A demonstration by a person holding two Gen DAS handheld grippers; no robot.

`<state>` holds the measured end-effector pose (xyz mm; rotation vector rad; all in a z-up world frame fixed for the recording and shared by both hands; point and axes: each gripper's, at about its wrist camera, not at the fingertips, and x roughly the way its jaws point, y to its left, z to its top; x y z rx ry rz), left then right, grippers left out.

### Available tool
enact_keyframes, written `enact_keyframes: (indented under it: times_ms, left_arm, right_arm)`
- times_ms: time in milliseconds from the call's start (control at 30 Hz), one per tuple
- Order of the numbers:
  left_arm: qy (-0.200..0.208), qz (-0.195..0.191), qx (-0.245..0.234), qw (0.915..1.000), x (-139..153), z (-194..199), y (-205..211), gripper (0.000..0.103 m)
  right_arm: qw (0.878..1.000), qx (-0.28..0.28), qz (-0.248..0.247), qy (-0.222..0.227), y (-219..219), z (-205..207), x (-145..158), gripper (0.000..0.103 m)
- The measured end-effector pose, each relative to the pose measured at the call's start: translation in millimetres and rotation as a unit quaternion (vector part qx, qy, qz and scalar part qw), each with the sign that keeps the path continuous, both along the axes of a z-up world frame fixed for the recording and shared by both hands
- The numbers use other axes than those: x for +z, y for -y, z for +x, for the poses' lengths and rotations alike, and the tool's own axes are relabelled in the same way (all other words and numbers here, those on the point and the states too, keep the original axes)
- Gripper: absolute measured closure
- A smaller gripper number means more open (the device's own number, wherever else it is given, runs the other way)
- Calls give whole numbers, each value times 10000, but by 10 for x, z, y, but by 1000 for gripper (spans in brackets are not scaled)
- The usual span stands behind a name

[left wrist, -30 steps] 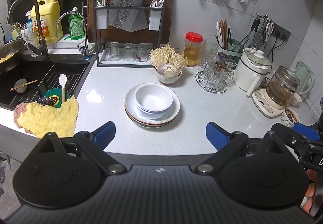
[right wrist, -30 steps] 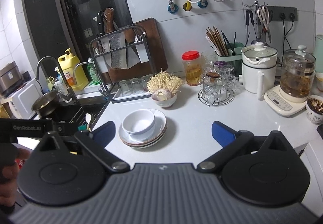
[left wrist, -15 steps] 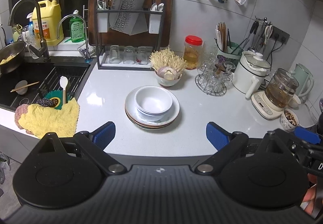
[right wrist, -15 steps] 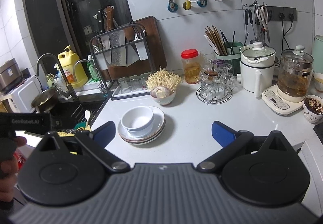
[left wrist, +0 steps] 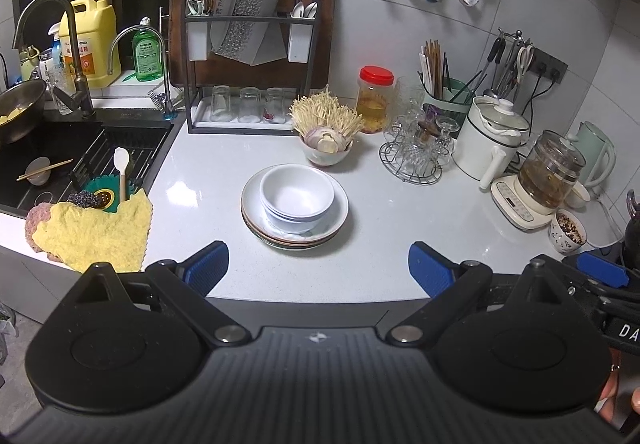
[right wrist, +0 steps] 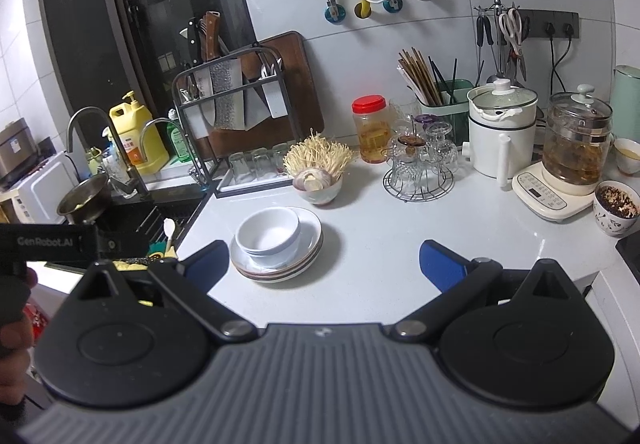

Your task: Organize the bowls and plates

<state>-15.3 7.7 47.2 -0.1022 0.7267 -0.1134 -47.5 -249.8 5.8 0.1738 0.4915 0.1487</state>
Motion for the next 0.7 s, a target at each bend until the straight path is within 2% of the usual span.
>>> enact_keyframes:
  times_ms: [700]
  left_arm:
    - [-68,-10,-104,9999,-34,-51,21,5]
  right_arm:
    - [10000,6,3,22,9,-27,-5,0]
